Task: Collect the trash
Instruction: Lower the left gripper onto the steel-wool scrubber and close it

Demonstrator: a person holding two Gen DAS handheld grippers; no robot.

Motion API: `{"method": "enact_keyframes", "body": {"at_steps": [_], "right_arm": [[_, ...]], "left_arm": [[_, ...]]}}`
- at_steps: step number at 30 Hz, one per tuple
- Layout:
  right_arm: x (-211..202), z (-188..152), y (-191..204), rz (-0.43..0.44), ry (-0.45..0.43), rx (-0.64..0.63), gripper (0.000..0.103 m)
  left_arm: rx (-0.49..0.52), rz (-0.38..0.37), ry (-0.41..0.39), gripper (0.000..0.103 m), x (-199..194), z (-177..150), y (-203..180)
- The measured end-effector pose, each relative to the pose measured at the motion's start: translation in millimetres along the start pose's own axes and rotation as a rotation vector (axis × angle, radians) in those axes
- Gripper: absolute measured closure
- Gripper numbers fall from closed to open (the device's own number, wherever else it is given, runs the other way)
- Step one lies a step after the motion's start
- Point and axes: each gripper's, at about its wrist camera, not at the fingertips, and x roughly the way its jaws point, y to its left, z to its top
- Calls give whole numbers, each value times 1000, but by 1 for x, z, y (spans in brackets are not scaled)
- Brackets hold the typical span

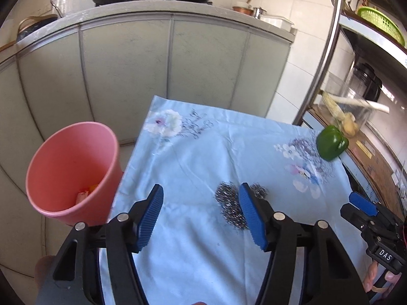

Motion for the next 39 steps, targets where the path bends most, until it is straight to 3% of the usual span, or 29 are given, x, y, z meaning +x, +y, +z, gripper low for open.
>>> {"method": "enact_keyframes", "body": {"at_steps": [7, 16, 21, 24, 29, 39], "right_arm": [[10, -14, -4, 42, 74, 47, 45], [11, -12, 17, 70, 84, -45, 46], [14, -16, 28, 64, 101, -99, 46], [14, -16, 25, 61, 105, -94, 46], [15, -18, 17, 54, 119, -71, 46], [10, -18, 4, 25, 128, -60, 46]], "left_arm": [[15, -20, 76, 47, 20, -4, -10], [22, -43, 138, 51, 47, -3, -22], [26, -36, 170, 65, 62, -1, -30], [34, -31, 182, 80, 69, -3, -34], [58, -27, 162, 92, 67, -4, -38], [86, -29, 84, 94, 41, 1, -31]]}}
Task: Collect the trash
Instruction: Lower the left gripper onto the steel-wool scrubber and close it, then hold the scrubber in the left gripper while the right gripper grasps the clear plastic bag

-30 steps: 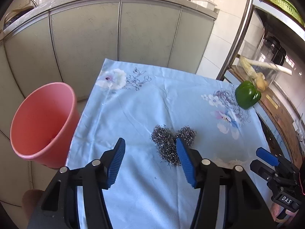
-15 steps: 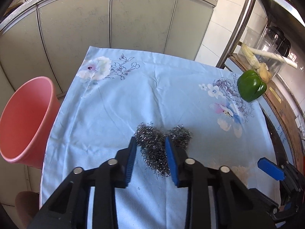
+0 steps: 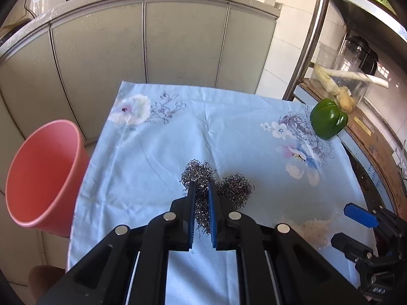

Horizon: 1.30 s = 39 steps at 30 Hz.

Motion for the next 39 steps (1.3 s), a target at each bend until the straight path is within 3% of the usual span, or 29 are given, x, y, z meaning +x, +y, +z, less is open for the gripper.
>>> {"method": "enact_keyframes", "body": {"at_steps": [10, 15, 22, 28, 31, 36, 39], "right_arm": [[16, -6, -24, 13, 53, 100, 46], [23, -12, -23, 128, 110, 174, 46], [9, -25, 19, 230, 175, 35, 46], [-9, -17, 12, 143, 129, -2, 46], [-10, -6, 15, 143, 109, -40, 46], [10, 5, 39, 154, 150, -181, 46], [27, 3, 43, 118, 189, -232, 46]], "left_arm": [[49, -23, -55, 94, -20, -4, -4], [48, -23, -62, 94, -24, -6, -3], [30, -20, -68, 94, -27, -7, 3], [14, -20, -70, 94, -29, -7, 8], [8, -28, -62, 94, -28, -7, 10], [12, -28, -61, 94, -29, -9, 11], [3, -25, -61, 94, -31, -11, 13]]}}
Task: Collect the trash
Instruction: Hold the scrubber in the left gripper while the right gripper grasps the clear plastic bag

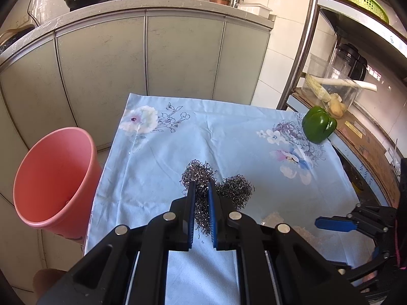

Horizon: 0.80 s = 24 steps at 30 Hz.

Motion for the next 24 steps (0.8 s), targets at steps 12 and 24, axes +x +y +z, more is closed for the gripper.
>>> {"method": "enact_keyframes", "body": {"at_steps": [12, 24], "right_arm": [[3, -12, -1, -16, 2, 44, 71], [-5, 19, -2, -20, -105, 125, 72]], "left_arm": [[2, -23, 4, 94, 2, -4, 3], [-38, -1, -48, 94, -10, -1, 25]]}}
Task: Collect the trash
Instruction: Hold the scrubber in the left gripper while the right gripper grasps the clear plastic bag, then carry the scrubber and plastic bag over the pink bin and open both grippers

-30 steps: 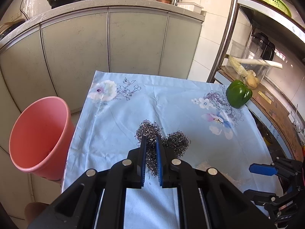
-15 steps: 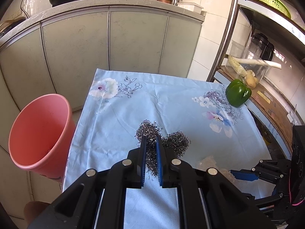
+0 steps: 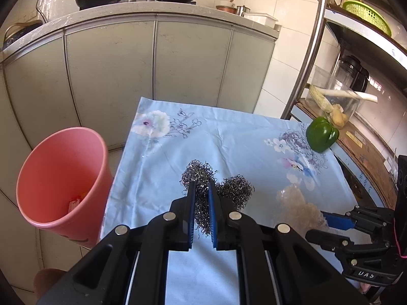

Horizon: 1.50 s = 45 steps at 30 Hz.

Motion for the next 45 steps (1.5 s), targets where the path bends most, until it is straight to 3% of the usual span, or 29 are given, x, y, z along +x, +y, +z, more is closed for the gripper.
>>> {"method": "enact_keyframes", "body": {"at_steps": [9, 22, 31, 36, 45], "right_arm": [[17, 33, 26, 40, -43, -9, 72], [67, 102, 110, 193, -47, -124, 72], [130, 138, 160, 260, 21, -151, 72], [165, 146, 172, 266, 67, -128, 72], [194, 151, 184, 263, 75, -108, 70]], "left_arm": [[-60, 38, -47, 94, -17, 1, 32], [-200, 237, -155, 94, -57, 4, 126], [-270, 310, -130, 94, -50, -7, 179], [-301, 325, -101, 94, -38, -17, 201], [-323, 341, -69, 90, -21, -25, 218]]}}
